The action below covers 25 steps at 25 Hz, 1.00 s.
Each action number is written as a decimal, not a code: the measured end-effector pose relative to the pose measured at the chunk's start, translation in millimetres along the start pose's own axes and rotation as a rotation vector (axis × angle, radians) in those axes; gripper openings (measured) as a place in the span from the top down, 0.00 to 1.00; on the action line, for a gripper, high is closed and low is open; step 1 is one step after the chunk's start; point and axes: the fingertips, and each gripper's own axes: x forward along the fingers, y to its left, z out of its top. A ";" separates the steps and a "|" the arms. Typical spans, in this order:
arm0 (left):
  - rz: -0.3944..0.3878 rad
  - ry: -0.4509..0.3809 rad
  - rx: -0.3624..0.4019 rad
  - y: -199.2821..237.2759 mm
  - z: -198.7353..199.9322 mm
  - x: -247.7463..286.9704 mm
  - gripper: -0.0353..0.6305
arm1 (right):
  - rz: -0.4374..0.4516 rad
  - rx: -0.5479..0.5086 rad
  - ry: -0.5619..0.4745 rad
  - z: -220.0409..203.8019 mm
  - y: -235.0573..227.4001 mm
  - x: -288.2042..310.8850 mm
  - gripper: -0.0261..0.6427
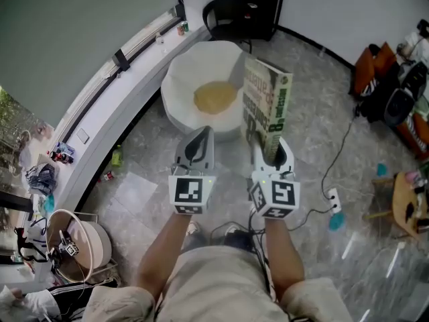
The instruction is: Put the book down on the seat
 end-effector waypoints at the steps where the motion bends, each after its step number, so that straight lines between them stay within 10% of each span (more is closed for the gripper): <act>1: 0.003 0.004 0.001 -3.4 -1.3 1.6 0.94 | 0.004 0.005 -0.001 -0.3 -4.2 -0.3 0.72; 25: 0.044 0.029 -0.021 4.8 -22.0 73.5 0.94 | 0.034 0.029 0.045 -13.0 -50.9 67.2 0.72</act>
